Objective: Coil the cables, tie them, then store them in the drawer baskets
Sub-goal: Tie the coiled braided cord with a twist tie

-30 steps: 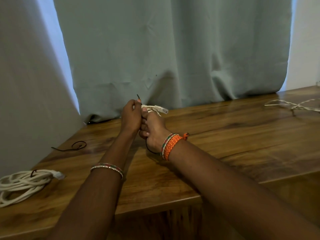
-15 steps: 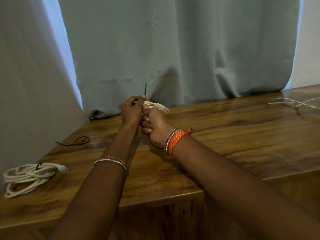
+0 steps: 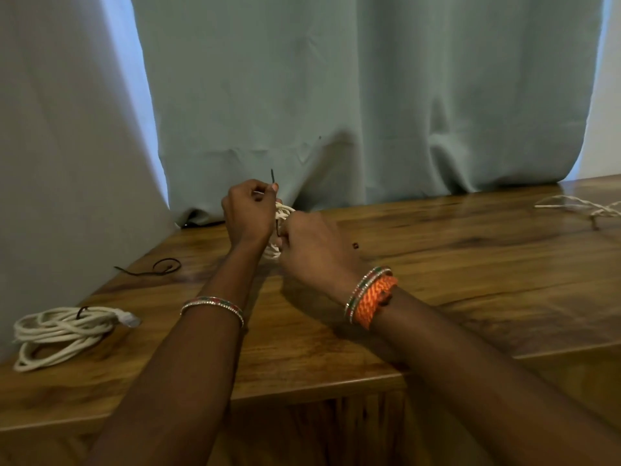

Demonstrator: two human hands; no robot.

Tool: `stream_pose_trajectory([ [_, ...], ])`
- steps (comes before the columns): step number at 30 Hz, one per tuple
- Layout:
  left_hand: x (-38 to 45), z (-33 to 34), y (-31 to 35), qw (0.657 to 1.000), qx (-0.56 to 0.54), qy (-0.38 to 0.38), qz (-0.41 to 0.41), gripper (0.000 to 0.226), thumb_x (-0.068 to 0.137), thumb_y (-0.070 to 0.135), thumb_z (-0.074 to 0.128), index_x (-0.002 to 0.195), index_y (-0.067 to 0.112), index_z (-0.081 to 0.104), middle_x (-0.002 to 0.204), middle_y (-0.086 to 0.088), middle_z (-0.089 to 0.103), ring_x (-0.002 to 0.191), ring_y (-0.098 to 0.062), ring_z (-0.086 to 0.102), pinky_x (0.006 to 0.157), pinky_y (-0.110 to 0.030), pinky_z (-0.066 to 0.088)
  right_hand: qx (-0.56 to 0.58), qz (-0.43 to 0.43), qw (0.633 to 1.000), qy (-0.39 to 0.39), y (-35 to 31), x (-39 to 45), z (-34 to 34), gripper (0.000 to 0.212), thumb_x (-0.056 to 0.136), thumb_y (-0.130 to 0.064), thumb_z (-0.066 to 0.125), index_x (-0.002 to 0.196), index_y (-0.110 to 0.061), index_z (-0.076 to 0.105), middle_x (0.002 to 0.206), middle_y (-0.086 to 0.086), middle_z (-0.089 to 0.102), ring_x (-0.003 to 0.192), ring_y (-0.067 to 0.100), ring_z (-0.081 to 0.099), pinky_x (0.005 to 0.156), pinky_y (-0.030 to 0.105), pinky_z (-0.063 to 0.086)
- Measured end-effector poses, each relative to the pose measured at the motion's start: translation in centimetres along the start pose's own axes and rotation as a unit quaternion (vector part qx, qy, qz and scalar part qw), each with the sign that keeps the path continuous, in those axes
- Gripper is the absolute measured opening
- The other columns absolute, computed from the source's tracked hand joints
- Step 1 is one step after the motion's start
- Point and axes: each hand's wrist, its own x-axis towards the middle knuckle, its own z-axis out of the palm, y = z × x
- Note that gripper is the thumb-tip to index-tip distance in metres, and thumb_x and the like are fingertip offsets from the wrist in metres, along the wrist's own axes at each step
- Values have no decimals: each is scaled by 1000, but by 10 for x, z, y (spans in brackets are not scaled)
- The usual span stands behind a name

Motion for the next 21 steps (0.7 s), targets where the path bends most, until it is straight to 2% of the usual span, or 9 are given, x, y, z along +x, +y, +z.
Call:
stream_pose_trajectory([
  [2,-3,1,0,999,40,-30,1,20,84,29,64,83,11,71,82,-9,73,84,-26,67,77,-35,53,-87,-43,995,10,-1,-4,-12,9,95,-18,49,90,-14,55,76,0,47,75,22,55,56,28,33],
  [5,-10,4,5,994,82,-77,18,18,86,26,59,85,12,71,85,-9,72,87,-25,65,72,-28,47,-151,-55,986,46,6,8,-32,17,93,-12,51,105,-14,62,98,5,61,93,26,60,70,32,36],
  [9,-14,8,14,988,41,-147,26,15,87,18,59,76,10,66,59,-2,61,60,-12,60,59,-22,38,-230,-90,962,119,28,34,-62,21,88,-15,57,97,-27,70,100,-4,64,105,21,54,91,37,26],
  [11,-17,9,19,985,1,-172,29,15,87,13,57,76,8,66,53,1,58,46,-1,52,50,-22,38,-171,-87,969,155,41,46,-69,16,84,-17,62,89,-28,72,92,-8,67,99,16,56,88,32,19],
  [13,-20,10,27,981,-67,-179,19,15,88,10,54,77,9,64,59,-1,59,46,-1,51,43,-20,38,-73,-52,981,173,55,56,-73,7,80,-23,70,84,-28,72,85,-10,68,93,11,60,87,29,22],
  [16,-22,10,39,970,-157,-184,-8,20,90,5,51,73,12,58,64,-2,55,50,-4,50,39,-14,37,42,18,986,162,81,70,-70,7,74,-33,76,79,-29,73,77,-13,66,89,10,63,92,39,39],
  [18,-24,11,47,962,-192,-193,-10,23,90,5,52,70,14,56,63,-1,52,51,-3,49,44,-14,39,135,48,978,152,94,75,-65,10,71,-31,79,78,-25,74,78,-8,70,86,15,66,87,47,49],
  [19,-26,12,51,958,-208,-197,-7,23,90,5,52,69,14,55,63,-1,51,52,-2,48,48,-16,40,184,59,970,146,99,76,-61,11,72,-26,80,80,-20,75,79,-3,71,84,15,67,85,44,52],
  [21,-30,14,57,948,-240,-208,0,23,91,5,51,70,13,53,62,2,52,54,-2,49,53,-19,41,270,70,950,141,107,74,-48,11,75,-10,77,85,-9,74,72,-2,70,71,5,65,74,27,53],
])
